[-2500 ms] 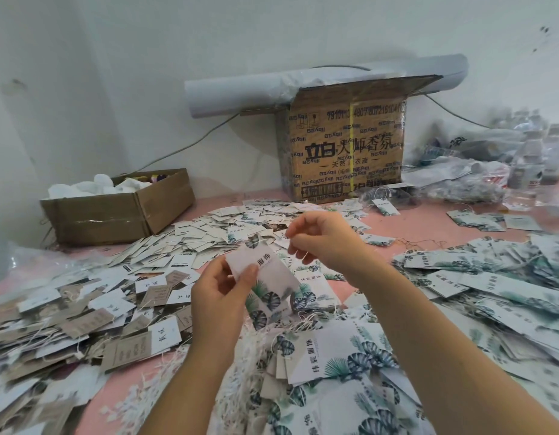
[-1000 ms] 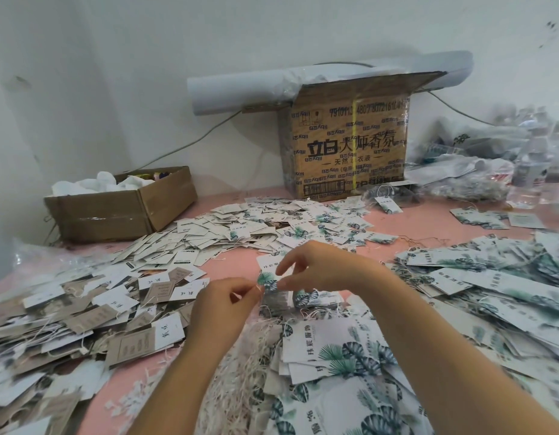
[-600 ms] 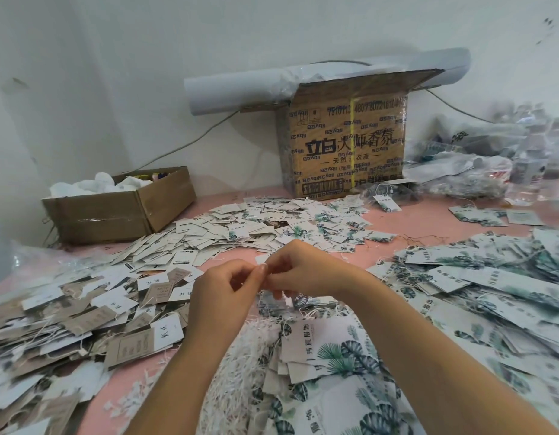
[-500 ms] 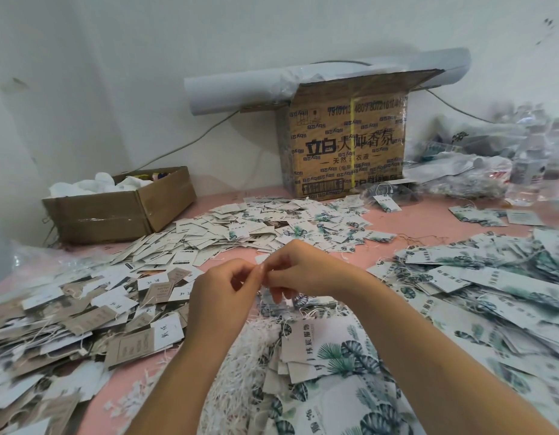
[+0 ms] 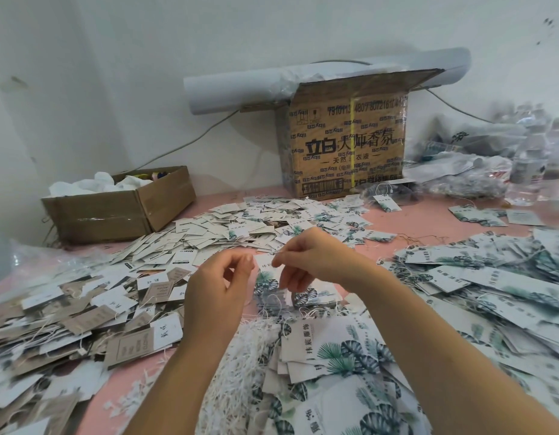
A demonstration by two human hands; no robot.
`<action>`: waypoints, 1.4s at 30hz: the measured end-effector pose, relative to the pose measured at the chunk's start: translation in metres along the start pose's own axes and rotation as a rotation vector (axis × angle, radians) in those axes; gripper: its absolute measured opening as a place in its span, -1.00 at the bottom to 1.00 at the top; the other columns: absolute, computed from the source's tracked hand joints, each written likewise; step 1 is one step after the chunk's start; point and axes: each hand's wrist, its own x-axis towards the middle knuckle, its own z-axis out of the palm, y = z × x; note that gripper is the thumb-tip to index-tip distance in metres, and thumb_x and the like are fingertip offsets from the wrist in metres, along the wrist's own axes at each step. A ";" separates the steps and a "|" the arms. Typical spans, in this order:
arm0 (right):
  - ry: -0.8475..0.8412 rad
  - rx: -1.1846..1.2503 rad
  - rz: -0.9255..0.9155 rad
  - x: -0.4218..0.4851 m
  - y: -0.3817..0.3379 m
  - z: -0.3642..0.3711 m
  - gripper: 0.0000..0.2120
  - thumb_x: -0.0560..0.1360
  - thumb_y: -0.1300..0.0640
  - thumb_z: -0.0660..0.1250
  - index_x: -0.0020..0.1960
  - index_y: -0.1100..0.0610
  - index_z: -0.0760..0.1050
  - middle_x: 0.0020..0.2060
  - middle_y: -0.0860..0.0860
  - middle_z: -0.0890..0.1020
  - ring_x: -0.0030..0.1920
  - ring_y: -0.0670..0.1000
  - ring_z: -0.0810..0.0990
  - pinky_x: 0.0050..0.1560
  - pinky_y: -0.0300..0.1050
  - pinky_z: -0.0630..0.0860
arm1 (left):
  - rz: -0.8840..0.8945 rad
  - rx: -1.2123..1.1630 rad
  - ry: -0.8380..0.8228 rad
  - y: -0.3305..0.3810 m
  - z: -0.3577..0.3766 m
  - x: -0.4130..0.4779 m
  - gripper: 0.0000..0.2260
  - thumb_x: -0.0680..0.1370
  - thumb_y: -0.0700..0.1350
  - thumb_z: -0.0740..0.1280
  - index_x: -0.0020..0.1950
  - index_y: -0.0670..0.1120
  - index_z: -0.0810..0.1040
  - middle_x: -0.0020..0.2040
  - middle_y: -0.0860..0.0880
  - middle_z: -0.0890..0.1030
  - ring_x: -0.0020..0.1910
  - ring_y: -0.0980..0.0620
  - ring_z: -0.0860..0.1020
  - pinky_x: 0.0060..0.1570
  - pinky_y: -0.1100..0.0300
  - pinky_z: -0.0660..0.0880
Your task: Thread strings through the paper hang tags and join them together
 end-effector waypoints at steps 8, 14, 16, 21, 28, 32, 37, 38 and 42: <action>0.272 0.706 0.010 0.003 0.008 -0.016 -0.80 0.49 0.48 0.13 -0.04 0.39 0.52 -0.24 0.20 0.65 -0.28 0.07 0.65 -0.17 -0.11 0.64 | -0.070 -0.093 -0.069 -0.007 0.005 -0.003 -0.78 0.58 -0.13 0.24 -0.25 0.02 0.52 -0.39 0.04 0.59 -0.41 0.00 0.47 -0.34 0.13 0.43; 0.379 1.062 0.020 0.006 0.016 -0.022 -0.86 0.54 0.38 0.18 -0.01 0.39 0.50 -0.31 0.17 0.61 -0.32 0.05 0.61 -0.28 -0.15 0.63 | -0.155 -0.044 -0.231 -0.014 0.010 -0.006 -0.79 0.59 -0.15 0.23 -0.19 0.08 0.54 -0.37 0.06 0.60 -0.24 -0.22 0.55 -0.20 -0.01 0.50; 0.421 1.081 0.067 0.008 0.019 -0.022 -0.84 0.56 0.39 0.14 0.01 0.38 0.49 -0.37 0.11 0.54 -0.40 -0.01 0.52 -0.41 -0.21 0.57 | -0.166 -0.030 -0.300 -0.018 0.014 -0.008 -0.82 0.59 -0.16 0.24 -0.13 0.07 0.56 -0.33 0.08 0.61 -0.20 -0.22 0.56 -0.19 0.04 0.51; 0.483 0.427 0.220 0.012 0.029 -0.014 -0.76 0.54 0.36 0.09 -0.05 0.26 0.54 -0.47 0.01 0.37 -0.59 -0.11 0.19 -0.62 -0.28 0.15 | -0.094 0.073 -0.327 -0.027 0.023 -0.014 -0.76 0.60 -0.07 0.19 0.25 0.00 0.47 0.07 0.24 0.44 0.09 0.11 0.48 0.02 0.39 0.40; 0.302 -0.491 0.280 0.020 0.052 0.013 -0.53 0.50 -0.18 0.25 -0.40 0.14 0.33 -0.53 -0.01 0.34 -0.53 -0.02 0.29 -0.40 -0.18 0.26 | -0.085 0.245 -0.403 -0.044 0.031 -0.023 -0.59 0.60 0.09 0.13 0.45 0.16 0.22 0.21 0.26 0.29 0.30 0.16 0.14 0.20 0.13 0.21; 0.329 -0.602 0.280 0.021 0.052 0.021 -0.53 0.49 -0.16 0.27 -0.42 0.13 0.28 -0.53 -0.01 0.35 -0.50 0.00 0.32 -0.44 -0.21 0.25 | -0.038 0.303 -0.393 -0.050 0.033 -0.023 -0.61 0.61 0.07 0.12 0.44 0.13 0.26 0.39 0.22 0.30 0.29 0.15 0.15 0.20 0.17 0.21; 0.351 -0.686 0.210 0.021 0.048 0.025 -0.59 0.53 -0.04 0.26 -0.41 0.13 0.28 -0.47 0.00 0.38 -0.40 0.06 0.41 -0.34 -0.18 0.37 | -0.028 0.300 -0.398 -0.053 0.034 -0.023 -0.61 0.60 0.08 0.12 0.44 0.12 0.26 0.41 0.22 0.29 0.27 0.16 0.15 0.23 0.17 0.21; 0.349 -0.696 0.204 0.020 0.047 0.025 -0.60 0.53 -0.03 0.26 -0.40 0.13 0.29 -0.46 0.00 0.39 -0.37 0.07 0.43 -0.31 -0.17 0.40 | -0.028 0.299 -0.397 -0.053 0.034 -0.023 -0.61 0.60 0.08 0.12 0.44 0.12 0.26 0.41 0.22 0.29 0.27 0.16 0.15 0.22 0.18 0.21; 0.351 -0.713 0.178 0.020 0.042 0.025 -0.66 0.52 0.03 0.25 -0.38 0.12 0.30 -0.44 0.00 0.40 -0.32 0.08 0.45 -0.30 -0.16 0.40 | -0.025 0.295 -0.401 -0.052 0.033 -0.024 -0.60 0.60 0.09 0.12 0.45 0.12 0.24 0.41 0.22 0.28 0.30 0.15 0.15 0.25 0.16 0.21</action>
